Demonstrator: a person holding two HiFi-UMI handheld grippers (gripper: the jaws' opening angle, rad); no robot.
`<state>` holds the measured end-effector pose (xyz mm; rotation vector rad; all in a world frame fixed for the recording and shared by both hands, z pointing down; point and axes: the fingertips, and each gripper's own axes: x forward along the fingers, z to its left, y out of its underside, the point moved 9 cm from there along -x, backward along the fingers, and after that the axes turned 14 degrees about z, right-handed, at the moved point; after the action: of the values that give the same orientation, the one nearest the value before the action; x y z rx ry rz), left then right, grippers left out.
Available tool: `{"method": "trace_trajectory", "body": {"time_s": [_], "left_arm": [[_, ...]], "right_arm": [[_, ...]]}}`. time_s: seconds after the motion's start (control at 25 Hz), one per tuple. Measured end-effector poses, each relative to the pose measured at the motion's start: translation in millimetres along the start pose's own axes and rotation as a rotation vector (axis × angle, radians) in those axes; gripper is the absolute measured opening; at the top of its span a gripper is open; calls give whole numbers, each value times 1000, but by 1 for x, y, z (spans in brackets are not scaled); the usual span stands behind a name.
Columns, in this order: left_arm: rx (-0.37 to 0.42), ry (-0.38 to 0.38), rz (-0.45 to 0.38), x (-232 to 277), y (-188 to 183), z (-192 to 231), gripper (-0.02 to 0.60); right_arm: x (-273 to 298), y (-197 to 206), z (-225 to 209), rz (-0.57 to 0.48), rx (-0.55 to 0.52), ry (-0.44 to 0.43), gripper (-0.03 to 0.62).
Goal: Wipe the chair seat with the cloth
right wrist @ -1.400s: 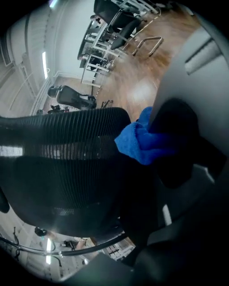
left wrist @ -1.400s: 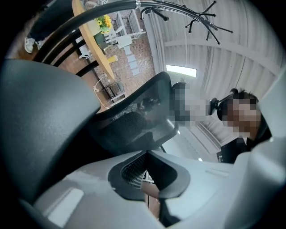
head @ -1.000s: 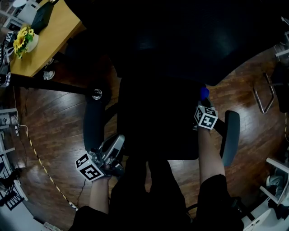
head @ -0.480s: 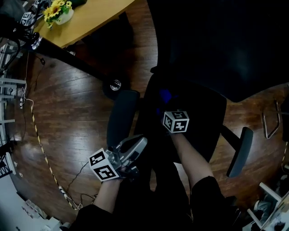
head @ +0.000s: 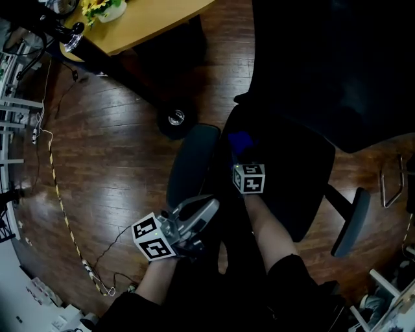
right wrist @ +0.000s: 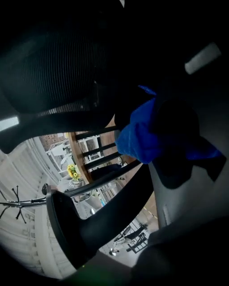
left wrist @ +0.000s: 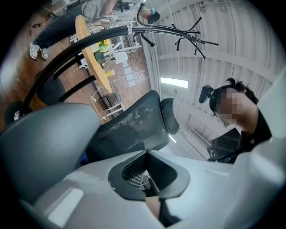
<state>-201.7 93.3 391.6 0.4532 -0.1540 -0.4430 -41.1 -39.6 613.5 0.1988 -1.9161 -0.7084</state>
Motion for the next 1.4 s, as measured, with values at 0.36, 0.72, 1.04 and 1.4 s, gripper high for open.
{"method": "trace_trajectory", "body": {"time_s": [0.36, 0.72, 1.04, 1.4], "left_arm": [[14, 23, 95, 16, -2, 0, -8], [10, 57, 166, 55, 5, -3, -8], [10, 59, 162, 56, 8, -6, -8], [-4, 54, 77, 28, 10, -11, -8]], "right_arm": [[-79, 71, -120, 48, 123, 272, 64], [-195, 131, -230, 42, 300, 500, 64], [-198, 125, -225, -40, 401, 491, 65], [-98, 64, -73, -51, 250, 110, 64]]}}
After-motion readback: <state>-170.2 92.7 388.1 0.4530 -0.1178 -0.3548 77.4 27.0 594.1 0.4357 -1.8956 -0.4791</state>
